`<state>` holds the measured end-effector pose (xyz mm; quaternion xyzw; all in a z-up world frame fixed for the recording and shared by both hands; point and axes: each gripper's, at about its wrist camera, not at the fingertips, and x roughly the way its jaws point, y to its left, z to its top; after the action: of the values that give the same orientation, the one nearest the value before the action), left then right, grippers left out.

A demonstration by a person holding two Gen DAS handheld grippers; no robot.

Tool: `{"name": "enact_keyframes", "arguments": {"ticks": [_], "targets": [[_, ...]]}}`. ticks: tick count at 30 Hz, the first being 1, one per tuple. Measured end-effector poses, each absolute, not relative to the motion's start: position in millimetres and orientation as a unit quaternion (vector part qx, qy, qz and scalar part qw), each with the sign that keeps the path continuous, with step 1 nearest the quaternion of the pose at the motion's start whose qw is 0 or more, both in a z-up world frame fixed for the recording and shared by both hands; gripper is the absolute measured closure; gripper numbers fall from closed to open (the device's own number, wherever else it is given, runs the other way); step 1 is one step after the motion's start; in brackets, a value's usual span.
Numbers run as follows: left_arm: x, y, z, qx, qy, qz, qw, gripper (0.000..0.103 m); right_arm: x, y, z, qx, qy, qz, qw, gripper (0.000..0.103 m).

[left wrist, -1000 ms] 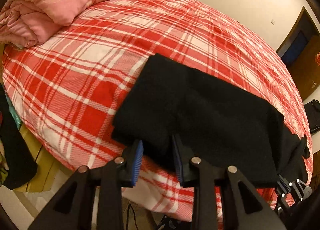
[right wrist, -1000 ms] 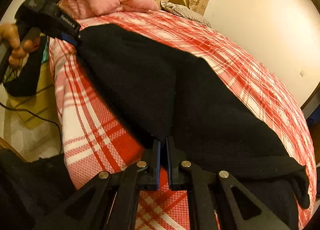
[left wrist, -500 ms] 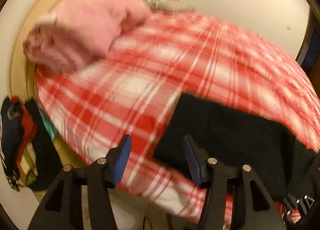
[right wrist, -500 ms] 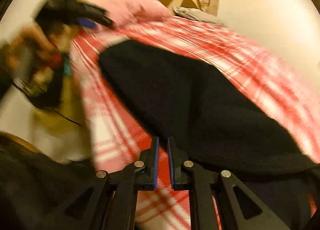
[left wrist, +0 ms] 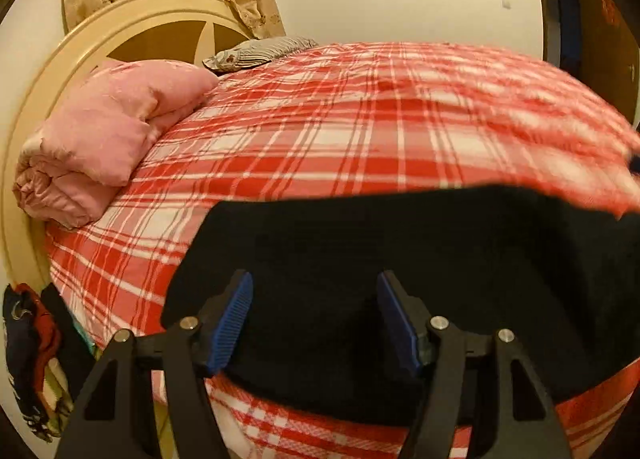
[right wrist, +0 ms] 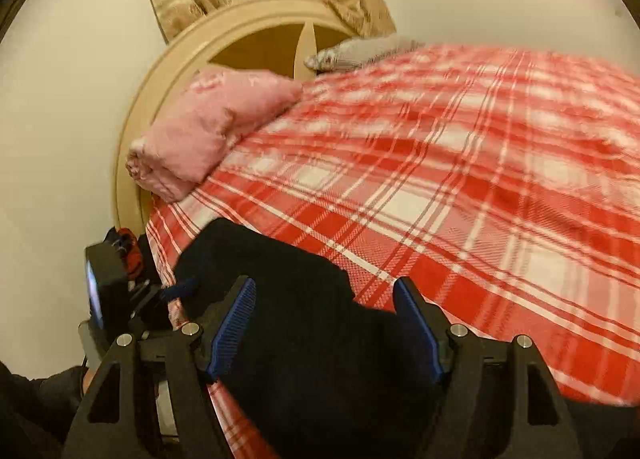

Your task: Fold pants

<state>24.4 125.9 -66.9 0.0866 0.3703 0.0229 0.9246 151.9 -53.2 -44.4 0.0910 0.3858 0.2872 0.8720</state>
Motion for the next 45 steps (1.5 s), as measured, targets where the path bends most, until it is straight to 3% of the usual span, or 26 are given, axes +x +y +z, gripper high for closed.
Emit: {"name": "enact_keyframes", "arguments": {"ticks": [4,9,15,22,27,31,42,45], "targets": [[20.7,128.1,-81.2,0.067,0.386,0.015,0.920,0.034,164.5,-38.1,-70.1,0.074,0.431,0.290,0.851,0.030],[21.8,133.5,-84.7,0.054,0.383,0.029,0.922,0.016,146.0,-29.5,-77.8,0.066,0.463,0.316,0.826,0.030],[27.6,148.2,-93.0,-0.008,0.397,0.022,0.917,0.007,141.2,-31.8,-83.2,0.114,0.483,0.358,0.791,0.030],[26.2,142.9,-93.1,0.013,0.388,0.028,0.921,0.005,173.1,-23.0,-94.3,0.190,0.462,0.326,0.803,0.030],[28.4,145.8,-92.6,0.006,0.396,0.024,0.918,0.005,164.5,-8.9,-87.3,0.137,0.466,0.348,0.802,0.029],[28.9,146.0,-93.2,0.007,0.396,0.022,0.918,0.004,181.1,-21.3,-96.7,0.205,0.462,0.333,0.796,0.029],[29.7,146.6,-94.0,0.008,0.396,0.022,0.918,0.003,213.7,-33.7,-94.2,0.258,0.432,0.317,0.804,0.029],[28.9,146.0,-94.6,0.011,0.394,0.022,0.919,0.003,214.2,-52.4,-79.9,0.218,0.418,0.266,0.841,0.029]]}}
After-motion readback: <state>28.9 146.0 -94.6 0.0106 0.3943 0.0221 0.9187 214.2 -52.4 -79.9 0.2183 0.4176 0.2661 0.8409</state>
